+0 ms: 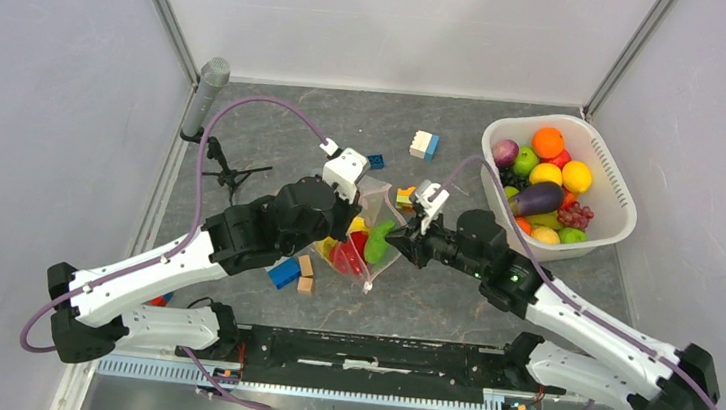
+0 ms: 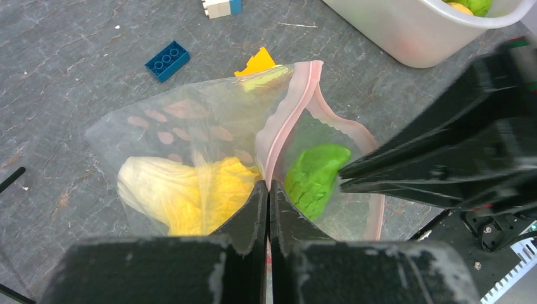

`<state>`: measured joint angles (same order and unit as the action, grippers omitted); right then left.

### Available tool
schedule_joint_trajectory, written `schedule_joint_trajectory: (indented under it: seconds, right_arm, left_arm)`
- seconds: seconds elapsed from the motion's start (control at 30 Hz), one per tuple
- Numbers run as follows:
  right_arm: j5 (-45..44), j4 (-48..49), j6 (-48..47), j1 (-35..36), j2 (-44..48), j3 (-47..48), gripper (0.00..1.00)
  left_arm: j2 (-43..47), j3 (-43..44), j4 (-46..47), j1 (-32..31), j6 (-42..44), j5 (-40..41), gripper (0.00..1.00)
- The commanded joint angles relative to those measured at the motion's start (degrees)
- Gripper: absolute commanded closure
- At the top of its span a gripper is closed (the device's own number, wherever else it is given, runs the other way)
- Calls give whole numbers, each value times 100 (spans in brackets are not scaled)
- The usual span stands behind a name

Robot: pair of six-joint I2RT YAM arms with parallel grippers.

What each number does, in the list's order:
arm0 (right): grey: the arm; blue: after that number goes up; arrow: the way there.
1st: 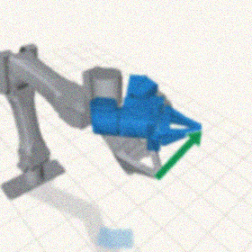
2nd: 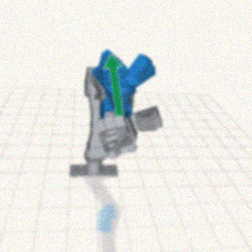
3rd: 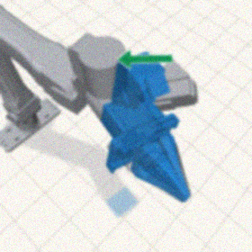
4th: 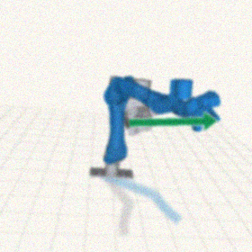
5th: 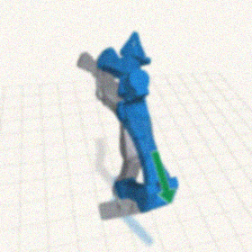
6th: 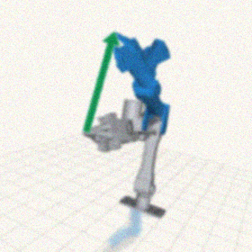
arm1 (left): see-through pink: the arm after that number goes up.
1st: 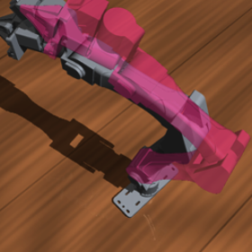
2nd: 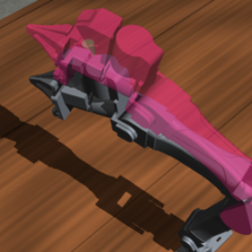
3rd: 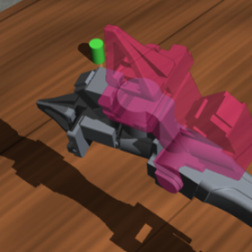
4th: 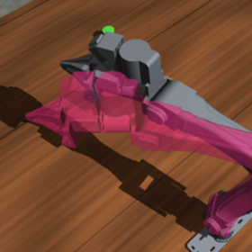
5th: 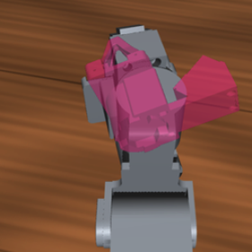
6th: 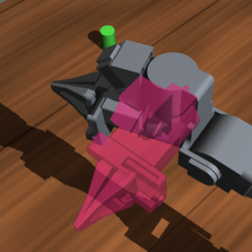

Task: Place the food in the zip-top bag and seal the zipper
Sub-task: Place the fake vegetable in the zipper food storage bag.

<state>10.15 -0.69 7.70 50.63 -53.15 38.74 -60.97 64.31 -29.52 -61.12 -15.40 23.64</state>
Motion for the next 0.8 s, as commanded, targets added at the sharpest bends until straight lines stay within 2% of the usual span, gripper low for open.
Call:
schedule_joint_trajectory:
  seconds: [0.0, 0.1, 0.27, 0.33, 0.57, 0.77]
  right_arm:
    - [-215, 235, 211, 32, -640, 369, 85]
    - [169, 943, 215, 62, -1171, 564, 82]
    - [27, 893, -8, 138, -2044, 1229, 76]
    - [14, 877, -102, 138, -2093, 1225, 74]
    - [532, 1354, -234, 139, -872, 513, 65]
    - [-71, 857, -492, 139, 333, 331, 55]
  left_arm:
    - [35, 46, 324, 30, -218, -61, 98]
    - [25, 37, 351, 26, -235, -77, 98]
    - [18, 46, 333, 28, -244, -94, 98]
    - [41, 40, 327, 35, -244, -64, 98]
    - [-6, 11, 424, 38, -234, -23, 98]
    - [-5, -2, 429, 44, -236, -35, 97]
